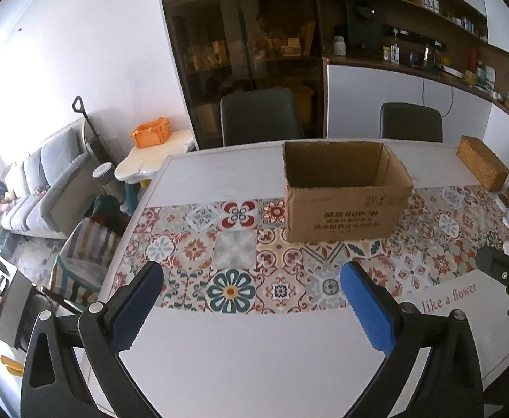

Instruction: Organize rigid objects

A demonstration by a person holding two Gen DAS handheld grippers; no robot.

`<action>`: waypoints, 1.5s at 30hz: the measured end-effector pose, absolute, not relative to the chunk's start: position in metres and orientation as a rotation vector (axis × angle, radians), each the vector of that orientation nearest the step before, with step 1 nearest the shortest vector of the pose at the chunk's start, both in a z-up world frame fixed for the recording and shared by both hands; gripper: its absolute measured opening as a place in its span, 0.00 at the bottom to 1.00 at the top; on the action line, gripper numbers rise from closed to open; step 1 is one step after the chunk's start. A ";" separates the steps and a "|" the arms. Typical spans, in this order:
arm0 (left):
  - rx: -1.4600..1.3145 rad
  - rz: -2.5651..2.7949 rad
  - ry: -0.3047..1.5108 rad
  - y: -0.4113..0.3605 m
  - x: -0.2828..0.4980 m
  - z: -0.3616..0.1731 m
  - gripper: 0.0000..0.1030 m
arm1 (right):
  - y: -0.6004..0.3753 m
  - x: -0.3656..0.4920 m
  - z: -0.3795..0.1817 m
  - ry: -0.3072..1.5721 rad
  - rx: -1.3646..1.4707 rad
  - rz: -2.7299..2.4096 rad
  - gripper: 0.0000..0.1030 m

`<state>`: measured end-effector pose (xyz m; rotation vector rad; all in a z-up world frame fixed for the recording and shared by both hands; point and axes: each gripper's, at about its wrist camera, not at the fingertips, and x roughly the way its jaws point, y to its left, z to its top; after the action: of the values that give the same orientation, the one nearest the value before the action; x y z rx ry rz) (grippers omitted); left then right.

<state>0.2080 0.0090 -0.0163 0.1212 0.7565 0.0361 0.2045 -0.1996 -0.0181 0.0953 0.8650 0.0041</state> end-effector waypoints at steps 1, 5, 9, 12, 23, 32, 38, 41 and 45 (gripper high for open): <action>0.114 0.039 0.761 0.011 0.206 -0.018 1.00 | -0.198 0.203 -0.019 0.868 0.093 0.007 0.81; 0.120 0.048 0.758 0.011 0.202 -0.018 1.00 | -0.201 0.196 -0.018 0.853 0.103 -0.007 0.81; 0.128 0.044 0.749 0.007 0.200 -0.017 1.00 | -0.205 0.191 -0.012 0.817 0.102 -0.020 0.81; 0.120 0.045 0.749 0.008 0.199 -0.016 1.00 | -0.206 0.189 -0.010 0.809 0.100 -0.024 0.81; 0.105 0.050 0.730 0.010 0.191 -0.012 1.00 | -0.207 0.182 -0.009 0.792 0.102 -0.008 0.81; 0.099 0.044 0.645 0.008 0.178 0.001 1.00 | -0.201 0.166 0.009 0.671 0.073 0.010 0.81; 0.101 0.054 0.631 0.009 0.174 0.004 1.00 | -0.197 0.160 0.015 0.620 0.055 0.010 0.85; 0.108 0.057 0.627 0.008 0.173 0.005 1.00 | -0.195 0.160 0.015 0.618 0.047 0.016 0.85; 0.101 0.055 0.617 0.008 0.172 0.006 1.00 | -0.195 0.160 0.015 0.618 0.046 0.024 0.85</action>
<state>0.1717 0.0082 0.0061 0.1010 0.6168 0.0551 0.1597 -0.1952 0.0145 0.0461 0.6180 0.0239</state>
